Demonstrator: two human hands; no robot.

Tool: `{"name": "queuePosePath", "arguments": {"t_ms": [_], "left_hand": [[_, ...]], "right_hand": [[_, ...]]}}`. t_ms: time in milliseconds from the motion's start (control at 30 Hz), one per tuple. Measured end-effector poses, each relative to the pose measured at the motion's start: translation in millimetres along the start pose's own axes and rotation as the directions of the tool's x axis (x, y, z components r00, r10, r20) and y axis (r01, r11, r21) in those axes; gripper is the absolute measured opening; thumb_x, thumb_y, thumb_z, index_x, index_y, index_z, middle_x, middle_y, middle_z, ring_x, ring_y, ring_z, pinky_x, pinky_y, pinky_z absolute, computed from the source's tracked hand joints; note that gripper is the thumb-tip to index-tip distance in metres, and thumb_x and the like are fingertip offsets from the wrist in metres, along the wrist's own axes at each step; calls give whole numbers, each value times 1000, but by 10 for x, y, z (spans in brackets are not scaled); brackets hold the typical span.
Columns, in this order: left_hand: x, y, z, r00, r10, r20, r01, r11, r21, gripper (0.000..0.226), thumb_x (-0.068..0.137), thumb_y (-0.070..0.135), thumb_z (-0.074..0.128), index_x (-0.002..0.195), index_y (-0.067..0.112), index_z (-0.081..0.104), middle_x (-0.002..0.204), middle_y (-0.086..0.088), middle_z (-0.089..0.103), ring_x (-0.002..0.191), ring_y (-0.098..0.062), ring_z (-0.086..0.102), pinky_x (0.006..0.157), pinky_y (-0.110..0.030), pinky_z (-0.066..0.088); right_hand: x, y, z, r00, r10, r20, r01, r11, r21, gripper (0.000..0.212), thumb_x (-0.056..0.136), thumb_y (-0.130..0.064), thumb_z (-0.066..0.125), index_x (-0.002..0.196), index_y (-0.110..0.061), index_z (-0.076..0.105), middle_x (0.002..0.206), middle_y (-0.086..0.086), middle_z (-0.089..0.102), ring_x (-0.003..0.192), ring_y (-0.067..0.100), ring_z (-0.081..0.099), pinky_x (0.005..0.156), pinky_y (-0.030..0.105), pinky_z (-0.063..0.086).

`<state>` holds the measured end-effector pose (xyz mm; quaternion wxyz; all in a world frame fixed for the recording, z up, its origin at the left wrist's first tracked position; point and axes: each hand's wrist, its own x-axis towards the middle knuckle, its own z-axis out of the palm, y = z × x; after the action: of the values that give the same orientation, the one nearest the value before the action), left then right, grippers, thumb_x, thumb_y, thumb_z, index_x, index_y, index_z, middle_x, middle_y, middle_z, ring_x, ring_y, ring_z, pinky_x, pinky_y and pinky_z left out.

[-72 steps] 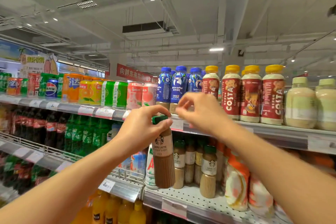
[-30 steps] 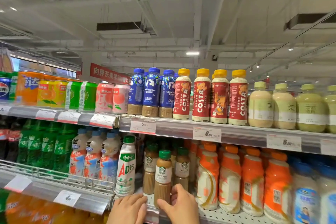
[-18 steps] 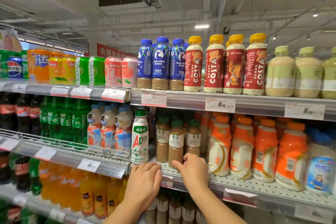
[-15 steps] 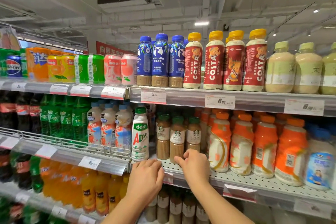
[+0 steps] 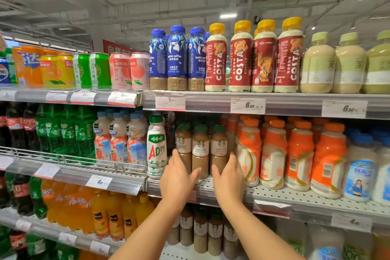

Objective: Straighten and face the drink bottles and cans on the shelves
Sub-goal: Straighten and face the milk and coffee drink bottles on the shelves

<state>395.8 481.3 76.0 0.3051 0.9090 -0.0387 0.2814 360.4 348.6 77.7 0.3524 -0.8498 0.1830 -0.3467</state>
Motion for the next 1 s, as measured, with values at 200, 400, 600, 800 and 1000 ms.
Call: {"name": "queuePosePath", "arguments": {"t_ms": [200,400,600,800,1000], "left_hand": [[75,44,50,999,-40,-13,41,994,97,105,78,72,68,153,14,23,133,-5,63,119,-26,62,83,-41,57],[31,13,46,1000,-15,1,15,996,86,93,80,66,72,146,14,32,131,-8,62,113,-29,64,81,-45,58],[-16,-11,57,1000,22,7,-23,997,74,89,81,59,76,144,12,33,130,-13,61,112,-34,64,82,-48,57],[-272,-57,23,994,113,6,-113,993,-46,77,84,48,77,144,15,41,139,-8,56,126,-30,55,100,-51,51],[-1136,-223,216,952,275,-138,-295,941,-163,49,89,30,74,132,15,54,130,-7,54,122,-28,49,102,-42,44]], "right_hand": [[162,-63,4,988,129,83,-125,991,-53,51,93,-48,65,131,-16,53,123,6,66,112,30,63,73,34,44],[126,19,-22,997,19,78,-20,1000,10,48,89,-47,72,119,-13,54,114,8,68,103,31,65,74,33,46],[105,104,-124,977,-51,205,53,999,-5,64,91,-38,72,143,-11,46,129,11,63,120,31,59,94,39,49],[-357,404,-435,937,-186,295,76,935,347,59,93,-24,68,147,-23,45,128,0,62,118,12,61,100,31,53],[-1011,1311,-777,933,-183,310,87,950,298,24,92,-21,61,114,-30,67,110,-14,65,97,0,64,80,28,60]]}}
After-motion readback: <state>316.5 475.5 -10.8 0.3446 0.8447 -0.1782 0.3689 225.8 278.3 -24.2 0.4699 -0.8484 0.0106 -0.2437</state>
